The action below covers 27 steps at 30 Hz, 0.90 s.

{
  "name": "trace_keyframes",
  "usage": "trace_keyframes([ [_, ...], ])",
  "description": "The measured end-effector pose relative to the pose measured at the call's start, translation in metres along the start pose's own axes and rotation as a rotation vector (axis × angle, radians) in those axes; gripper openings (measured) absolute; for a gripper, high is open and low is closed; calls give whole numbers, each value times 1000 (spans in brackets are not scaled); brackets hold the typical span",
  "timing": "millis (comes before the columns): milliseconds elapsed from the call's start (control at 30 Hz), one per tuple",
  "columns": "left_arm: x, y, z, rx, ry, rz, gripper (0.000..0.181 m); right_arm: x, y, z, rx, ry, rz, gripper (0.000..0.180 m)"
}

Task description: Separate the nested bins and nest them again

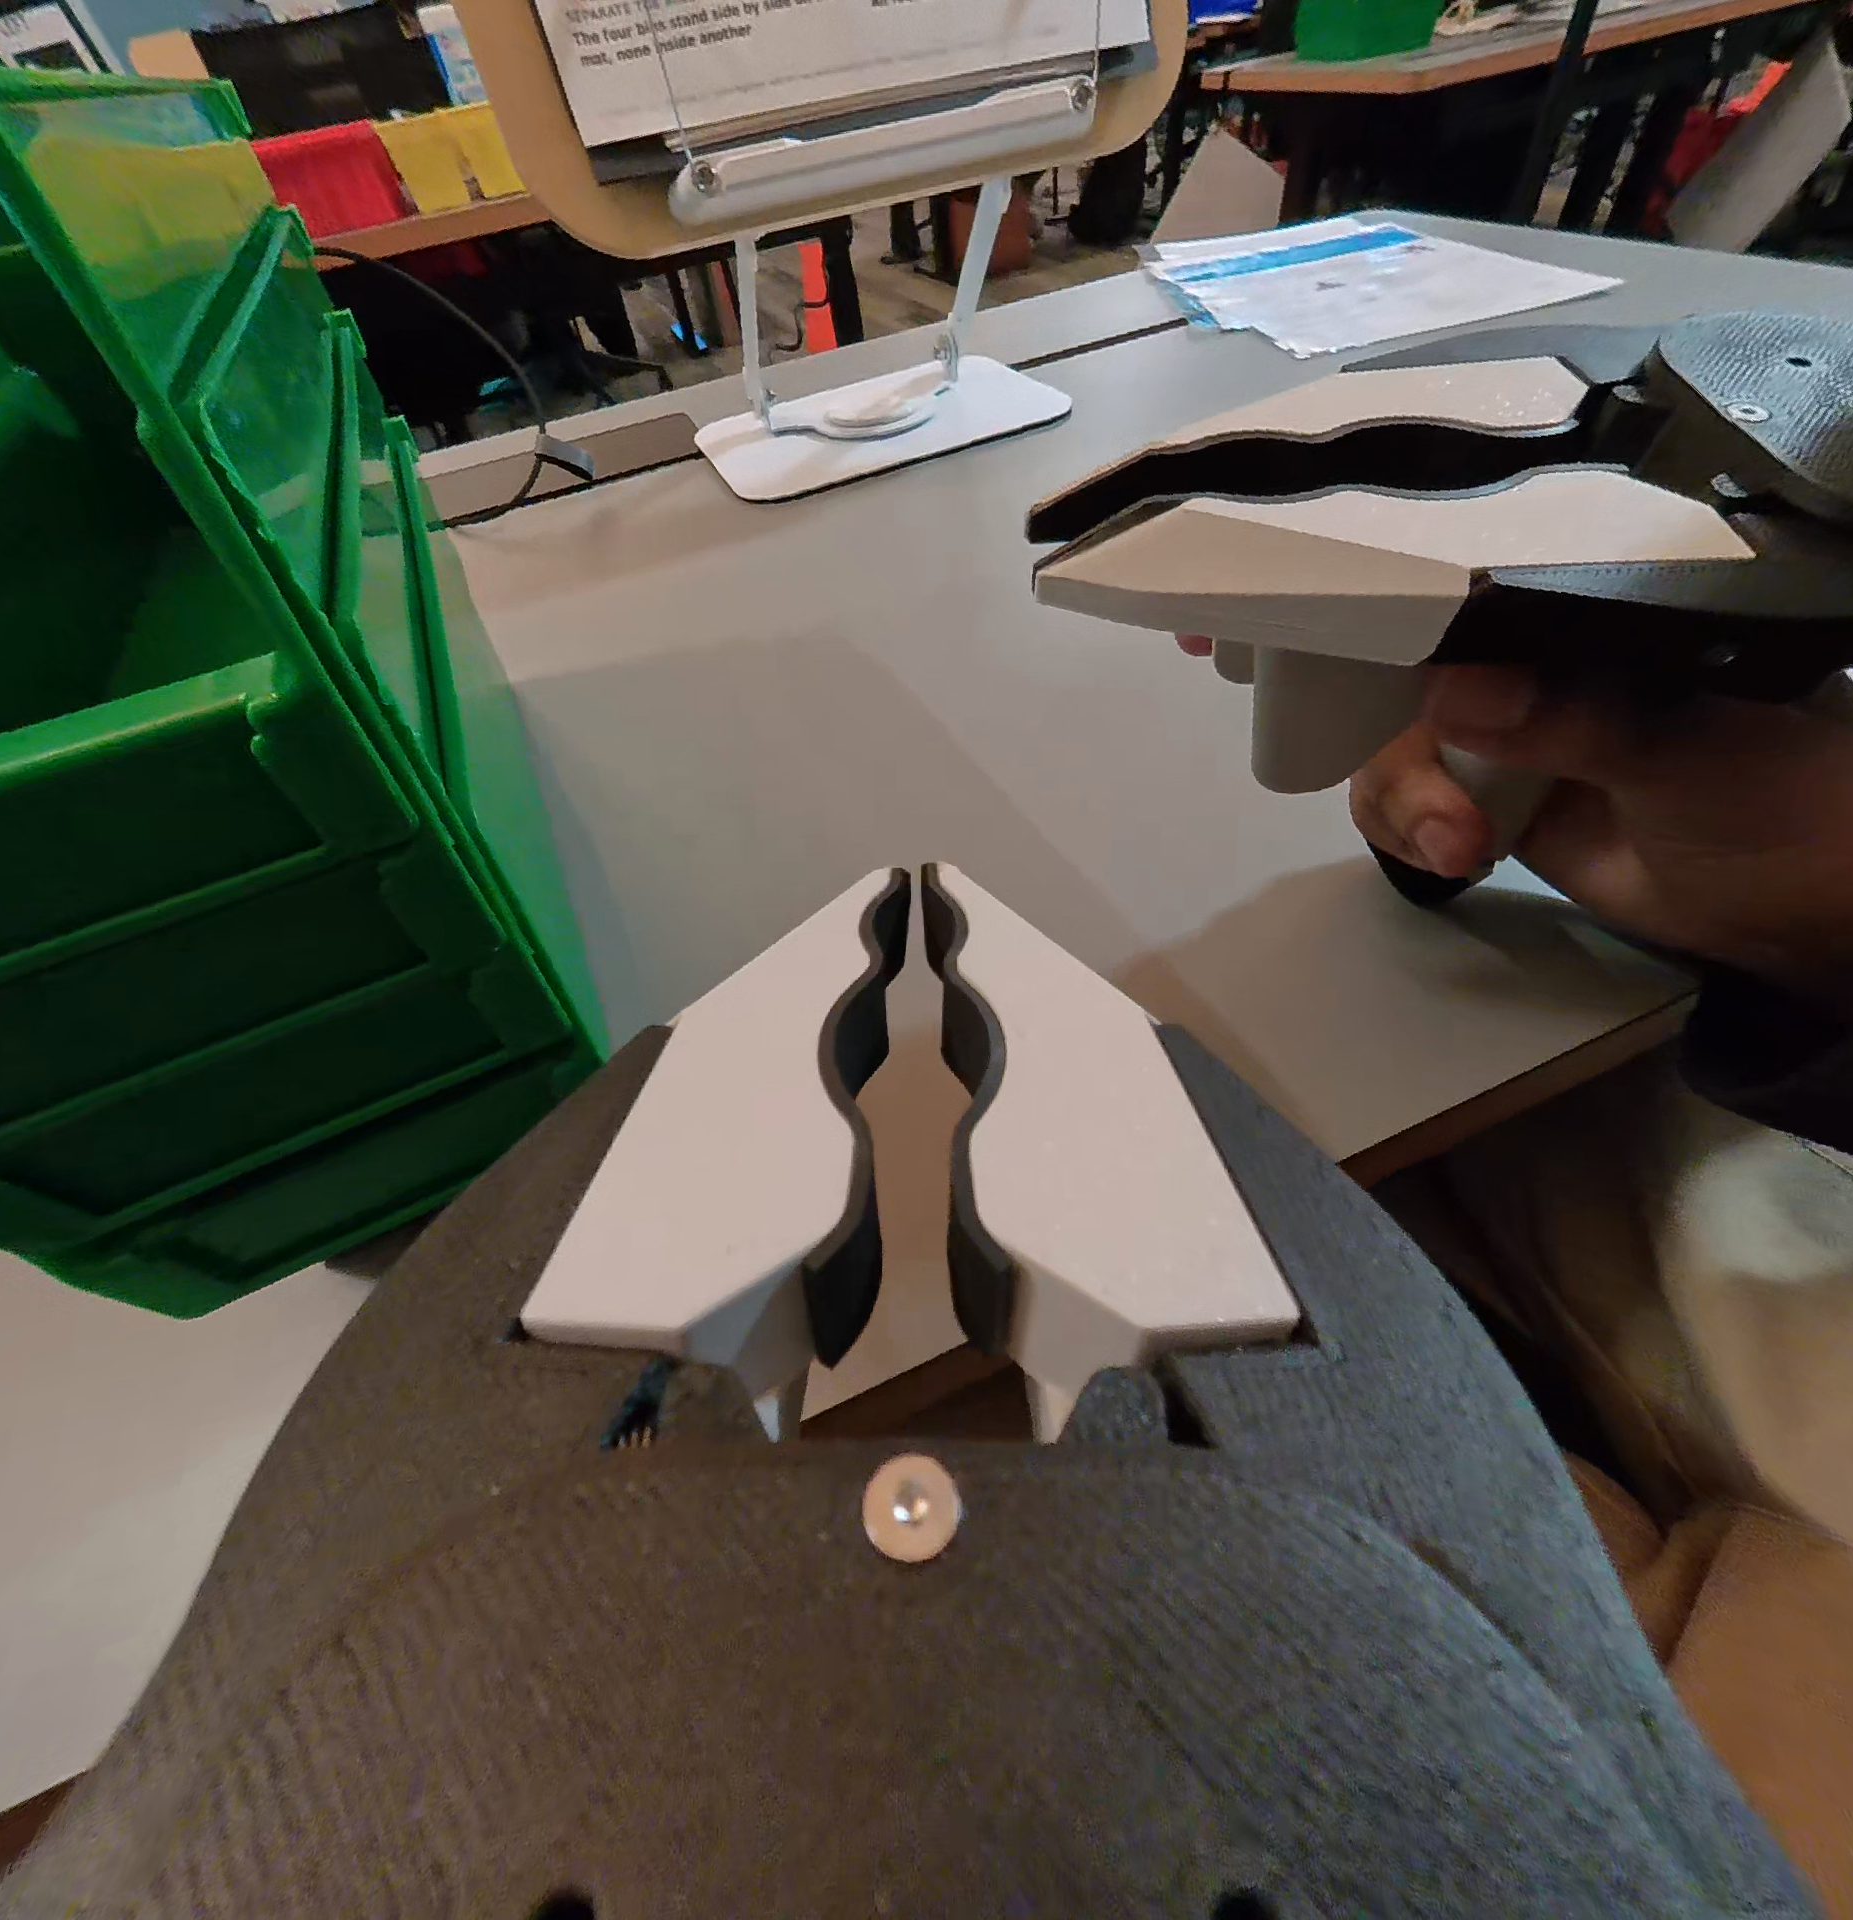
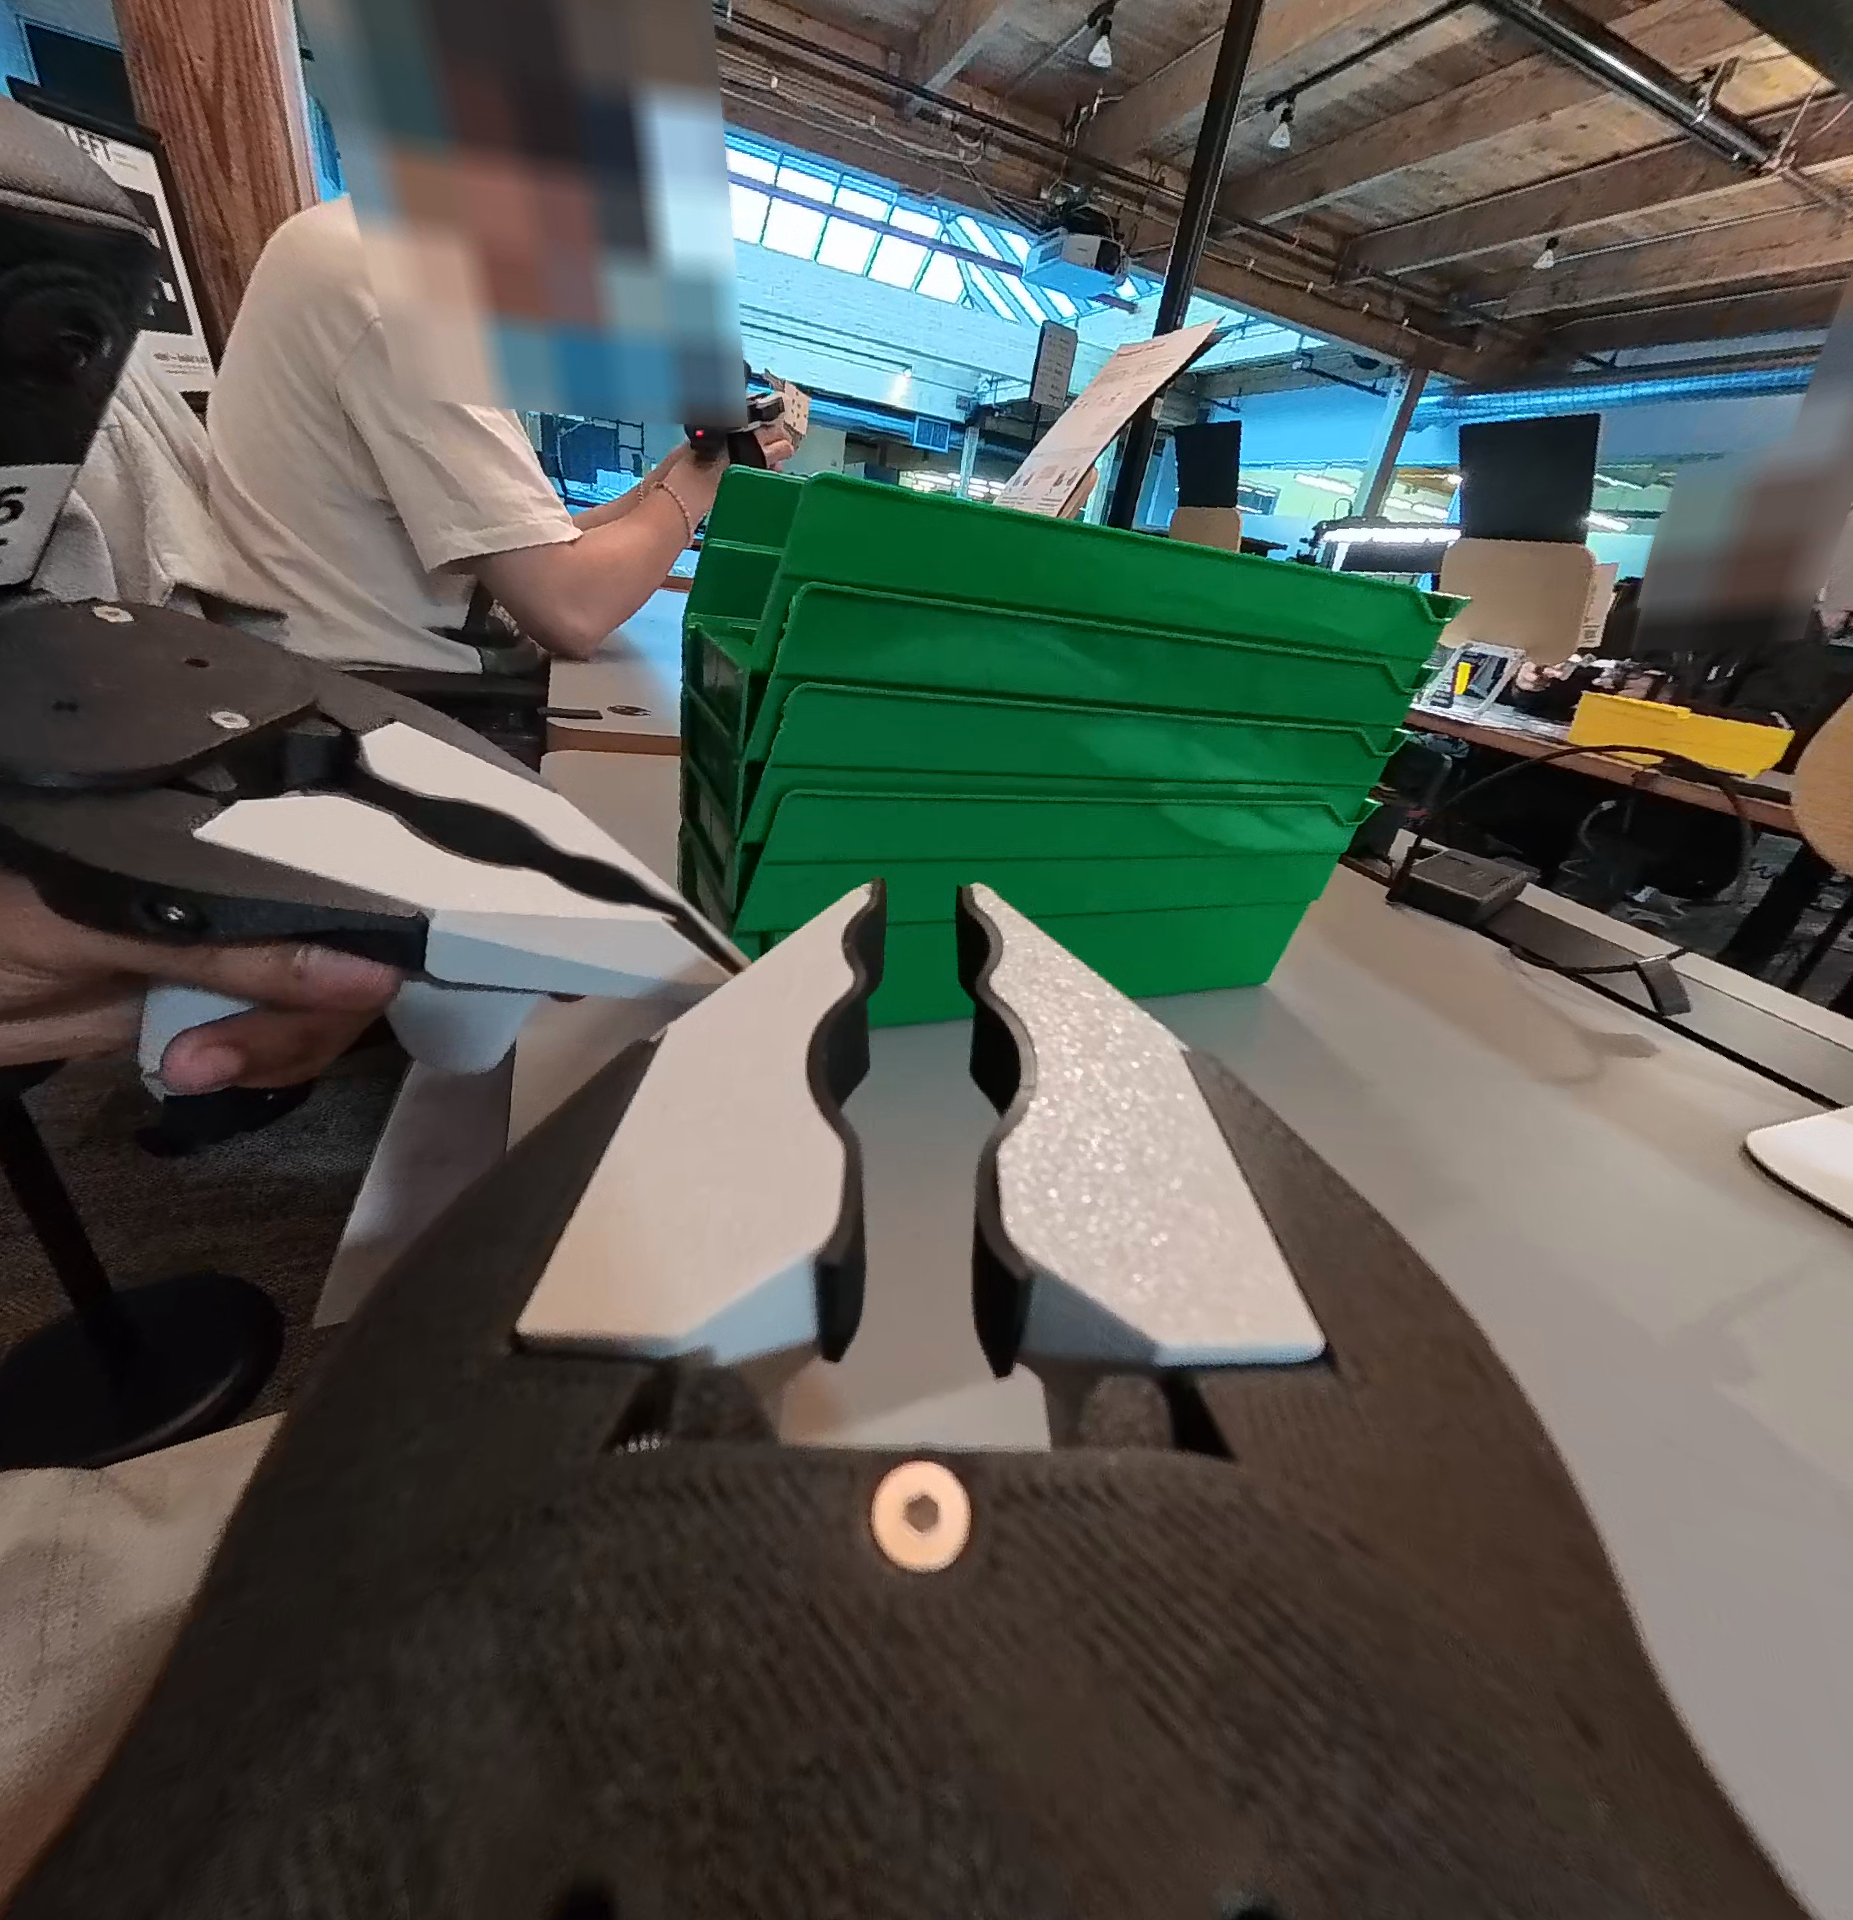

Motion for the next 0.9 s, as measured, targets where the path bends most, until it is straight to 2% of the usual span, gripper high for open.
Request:
trace_keyframes([
  [33,0,1,0,3,-4,6,31,0,0,0,0,1,1,12],
  [133,6,4,3,33,-13,68,75,0,0,0,-1,1,1,12],
  [200,10,5,7,49,-33,95,95,0,0,0,-3,1,3,12],
  [267,16,6,14,86,-58,107,105,0,0,-1,-5,4,2,13],
  [367,39,18,33,222,-73,128,103,0,-1,0,-9,1,-5,12],
  [467,81,48,45,326,-4,116,108,0,-2,1,-12,-7,-10,12],
  [533,120,75,48,363,42,105,121,0,-2,1,-16,-10,-12,12],
  [600,154,102,37,353,155,84,130,0,-3,1,-16,-9,-16,12],
  [667,174,135,11,359,339,75,138,0,-5,1,-20,-11,-23,12],
  [767,175,169,-31,253,669,170,141,0,-9,2,-28,-19,-45,12],
  [900,171,181,-60,210,886,176,139,0,-15,4,-38,-34,-78,12],
])
Point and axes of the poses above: each gripper's, where its closed fingertips meet, z back along the fingers, x out of its top, y = z × x across the jaws, the point moved 8 cm from there along z, back along the fingers, and after that the axes turned 13 degrees about y, right-handed, at the moved point
